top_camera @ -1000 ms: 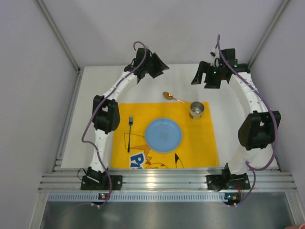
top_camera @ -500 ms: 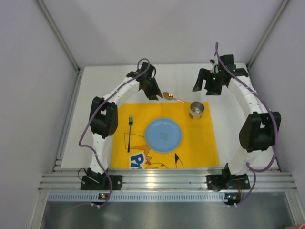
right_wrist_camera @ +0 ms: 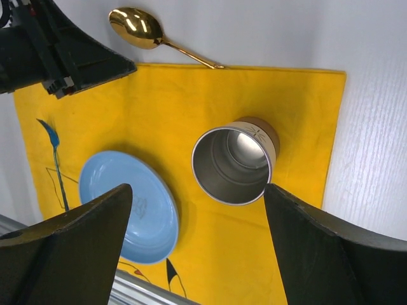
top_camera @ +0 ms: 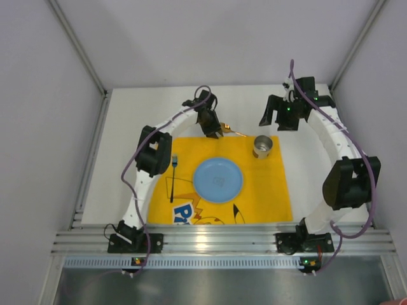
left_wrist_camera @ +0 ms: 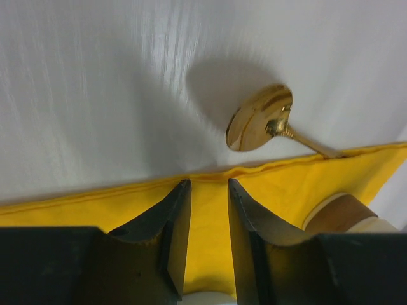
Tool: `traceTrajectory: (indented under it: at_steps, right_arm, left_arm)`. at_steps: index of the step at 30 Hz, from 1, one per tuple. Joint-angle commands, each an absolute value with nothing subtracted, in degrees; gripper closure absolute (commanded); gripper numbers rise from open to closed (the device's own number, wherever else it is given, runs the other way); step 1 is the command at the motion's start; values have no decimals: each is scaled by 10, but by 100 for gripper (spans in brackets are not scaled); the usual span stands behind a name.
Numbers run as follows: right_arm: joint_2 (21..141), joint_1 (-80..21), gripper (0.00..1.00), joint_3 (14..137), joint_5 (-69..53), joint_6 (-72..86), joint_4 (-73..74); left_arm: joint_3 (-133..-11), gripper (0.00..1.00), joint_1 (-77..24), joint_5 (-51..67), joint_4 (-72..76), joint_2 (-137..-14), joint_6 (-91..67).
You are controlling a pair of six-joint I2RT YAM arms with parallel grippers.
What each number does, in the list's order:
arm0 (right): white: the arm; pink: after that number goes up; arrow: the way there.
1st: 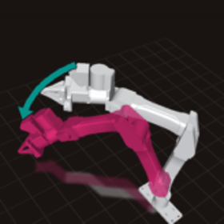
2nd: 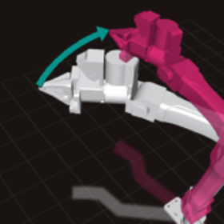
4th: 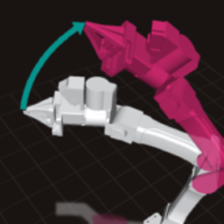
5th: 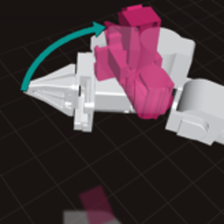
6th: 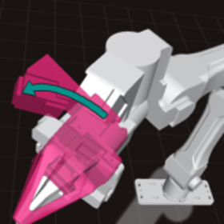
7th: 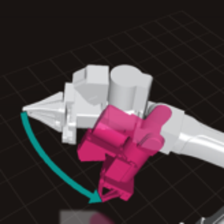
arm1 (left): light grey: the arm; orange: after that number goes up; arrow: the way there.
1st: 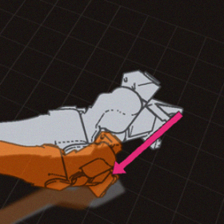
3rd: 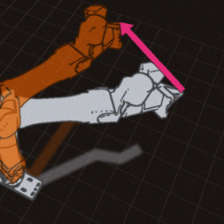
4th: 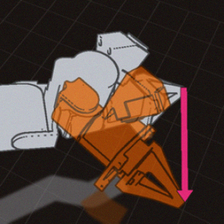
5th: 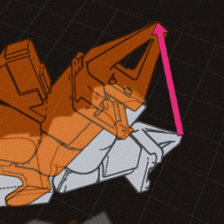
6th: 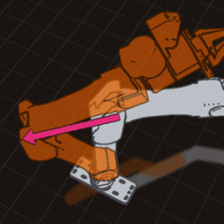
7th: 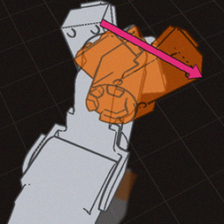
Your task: Set the dinner table for one person
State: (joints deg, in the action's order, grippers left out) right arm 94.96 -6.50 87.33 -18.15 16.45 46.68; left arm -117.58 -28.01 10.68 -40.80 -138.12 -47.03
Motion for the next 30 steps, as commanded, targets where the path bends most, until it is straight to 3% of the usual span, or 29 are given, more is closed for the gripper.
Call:
traceTrajectory:
  at_steps: [1,9,14,16,17,18,20,22,30]
  right_arm:
    - [912,-60,14,865,-178,152,460]
    - [916,-59,14,858,-188,152,460]
    - [995,-71,14,912,-208,150,448]
    - [1050,-80,14,961,-207,148,450]
    - [1069,-82,14,980,-207,149,450]
    - [1089,-83,14,1020,-207,148,452]
    - [1153,-91,15,1065,-192,148,464]
    - [1213,-100,16,1136,-166,139,489]
    - [1306,-160,18,1201,-63,117,521]
  left_arm:
    - [-1222,65,-279,98,-374,-1409,-471]
    - [-1334,66,-279,140,-282,-1504,-533]
    - [-1360,59,-281,166,-180,-1545,-593]
    - [-1369,44,-286,163,-134,-1559,-619]
    - [-1377,28,-287,168,-113,-1565,-631]
    - [-1390,2,-292,178,-92,-1576,-658]
    - [-1465,1,-292,194,-114,-1618,-673]
    - [-1463,1,-289,203,-126,-1603,-666]
    - [-1157,1,-238,178,-139,-1355,-576]
